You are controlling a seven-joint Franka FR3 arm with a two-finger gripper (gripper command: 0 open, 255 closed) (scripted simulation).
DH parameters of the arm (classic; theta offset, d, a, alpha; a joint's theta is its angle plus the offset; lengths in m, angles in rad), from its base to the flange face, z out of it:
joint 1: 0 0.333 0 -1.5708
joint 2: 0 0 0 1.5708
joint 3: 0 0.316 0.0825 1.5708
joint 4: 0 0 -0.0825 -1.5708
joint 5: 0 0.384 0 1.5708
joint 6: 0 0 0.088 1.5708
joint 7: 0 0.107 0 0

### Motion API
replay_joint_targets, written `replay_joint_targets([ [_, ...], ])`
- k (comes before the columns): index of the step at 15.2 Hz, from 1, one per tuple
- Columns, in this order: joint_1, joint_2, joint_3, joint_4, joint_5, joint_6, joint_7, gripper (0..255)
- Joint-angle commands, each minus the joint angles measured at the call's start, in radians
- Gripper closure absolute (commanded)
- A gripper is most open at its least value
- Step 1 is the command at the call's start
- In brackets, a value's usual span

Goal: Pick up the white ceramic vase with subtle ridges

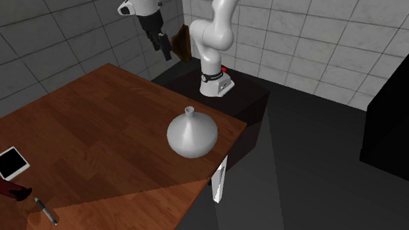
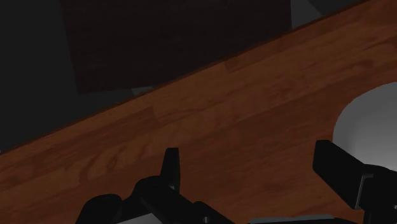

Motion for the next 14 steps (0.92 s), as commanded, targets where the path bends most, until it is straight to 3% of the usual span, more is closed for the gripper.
replay_joint_targets([
  [1,0.016,0.043,0.039,0.026,0.031,0.023,0.047,0],
  [8,0.06,0.199,0.17,0.12,0.102,0.108,0.204,0],
  [14,0.085,0.365,0.276,0.245,0.115,0.173,0.344,0],
])
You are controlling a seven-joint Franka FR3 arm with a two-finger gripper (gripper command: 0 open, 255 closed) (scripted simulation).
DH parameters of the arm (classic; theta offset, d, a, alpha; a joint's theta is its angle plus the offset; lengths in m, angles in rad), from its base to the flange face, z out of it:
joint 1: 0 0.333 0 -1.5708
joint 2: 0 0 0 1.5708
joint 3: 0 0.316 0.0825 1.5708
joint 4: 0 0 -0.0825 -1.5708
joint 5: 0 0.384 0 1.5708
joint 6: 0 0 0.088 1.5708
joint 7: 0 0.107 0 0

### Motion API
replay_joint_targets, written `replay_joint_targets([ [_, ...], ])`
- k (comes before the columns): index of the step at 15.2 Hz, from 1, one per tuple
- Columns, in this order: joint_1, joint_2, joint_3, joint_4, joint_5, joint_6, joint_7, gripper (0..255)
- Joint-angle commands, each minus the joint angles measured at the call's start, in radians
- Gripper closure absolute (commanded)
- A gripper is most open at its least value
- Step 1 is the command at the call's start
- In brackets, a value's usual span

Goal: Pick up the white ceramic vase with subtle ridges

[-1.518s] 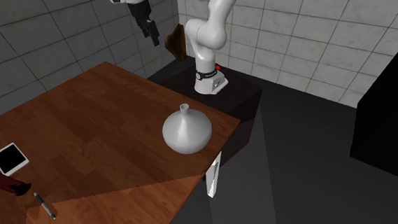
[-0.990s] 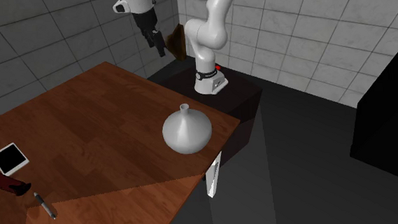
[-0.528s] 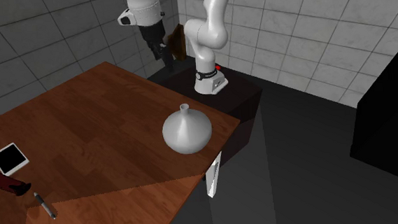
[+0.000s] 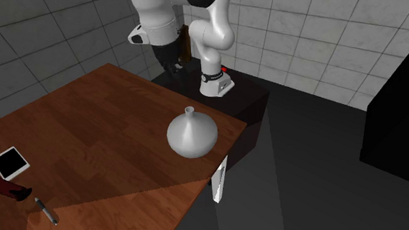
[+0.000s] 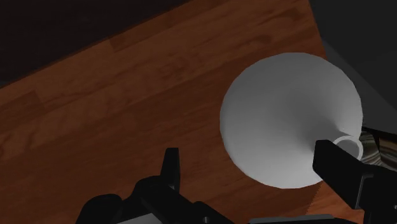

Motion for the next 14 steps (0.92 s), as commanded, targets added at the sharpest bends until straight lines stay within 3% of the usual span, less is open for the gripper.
replay_joint_targets([
  [1,0.007,0.063,0.034,0.051,-0.005,0.019,0.05,0],
  [6,0.029,0.228,0.111,0.191,-0.047,0.055,0.177,0],
  [14,0.032,0.254,0.117,0.114,-0.054,0.157,0.179,0],
])
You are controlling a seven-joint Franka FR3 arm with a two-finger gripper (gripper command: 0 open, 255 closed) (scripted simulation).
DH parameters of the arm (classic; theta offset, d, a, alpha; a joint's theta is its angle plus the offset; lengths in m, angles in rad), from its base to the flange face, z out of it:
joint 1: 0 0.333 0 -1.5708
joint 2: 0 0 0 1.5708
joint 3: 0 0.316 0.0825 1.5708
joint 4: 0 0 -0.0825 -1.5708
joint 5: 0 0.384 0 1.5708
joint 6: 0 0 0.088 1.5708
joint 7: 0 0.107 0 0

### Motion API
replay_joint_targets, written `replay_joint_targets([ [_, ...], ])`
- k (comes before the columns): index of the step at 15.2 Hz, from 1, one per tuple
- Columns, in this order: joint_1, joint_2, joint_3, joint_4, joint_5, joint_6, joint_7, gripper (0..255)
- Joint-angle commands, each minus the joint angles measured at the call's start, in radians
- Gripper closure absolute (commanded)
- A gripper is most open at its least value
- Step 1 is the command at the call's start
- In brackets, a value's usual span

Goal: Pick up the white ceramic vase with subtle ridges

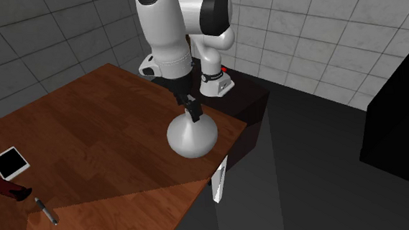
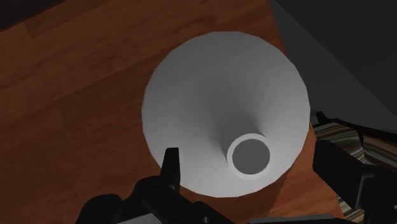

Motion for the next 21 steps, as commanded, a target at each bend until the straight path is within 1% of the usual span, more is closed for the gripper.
replay_joint_targets([
  [1,0.0,0.005,0.001,-0.007,-0.002,0.012,0.001,0],
  [2,0.0,0.005,0.001,-0.007,-0.002,0.012,0.001,0],
  [3,0.0,0.007,0.001,-0.005,-0.003,0.012,0.001,255],
  [12,0.0,0.005,0.001,-0.007,-0.002,0.012,0.001,255],
  [21,-0.003,-0.025,-0.007,0.086,0.006,-0.108,-0.001,255],
])
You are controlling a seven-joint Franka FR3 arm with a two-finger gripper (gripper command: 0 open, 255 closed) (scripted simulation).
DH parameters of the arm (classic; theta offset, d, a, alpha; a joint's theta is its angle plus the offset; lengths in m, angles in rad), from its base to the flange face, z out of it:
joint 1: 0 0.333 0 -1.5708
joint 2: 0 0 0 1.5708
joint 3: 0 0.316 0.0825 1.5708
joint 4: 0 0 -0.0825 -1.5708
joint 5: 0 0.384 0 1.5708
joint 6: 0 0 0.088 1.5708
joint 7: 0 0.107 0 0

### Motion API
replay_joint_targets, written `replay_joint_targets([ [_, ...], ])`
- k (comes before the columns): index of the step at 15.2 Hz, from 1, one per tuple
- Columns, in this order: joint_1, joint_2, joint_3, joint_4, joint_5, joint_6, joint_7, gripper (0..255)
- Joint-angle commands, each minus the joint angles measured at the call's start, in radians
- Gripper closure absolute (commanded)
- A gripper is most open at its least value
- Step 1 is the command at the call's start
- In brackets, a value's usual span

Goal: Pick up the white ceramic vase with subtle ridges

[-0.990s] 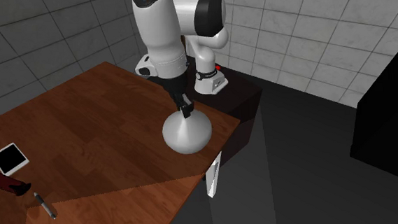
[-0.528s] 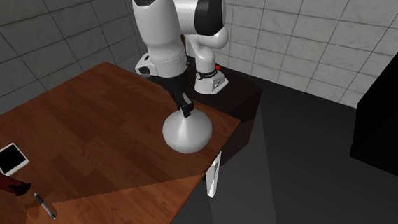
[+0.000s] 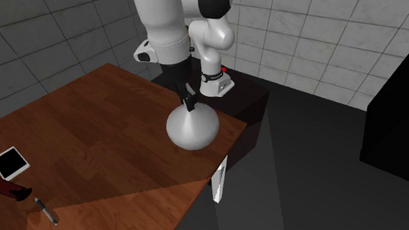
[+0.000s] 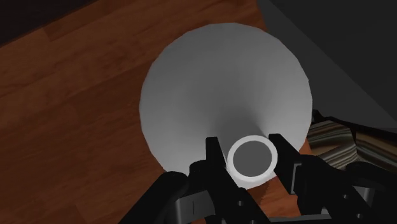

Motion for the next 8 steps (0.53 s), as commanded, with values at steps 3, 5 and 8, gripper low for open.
replay_joint_targets([
  [3,-0.001,-0.007,-0.002,0.045,0.001,-0.051,0.002,255],
  [5,-0.002,-0.01,-0.004,0.07,0.001,-0.078,0.003,255],
  [8,-0.002,-0.011,-0.005,0.084,0.001,-0.093,0.004,255],
])
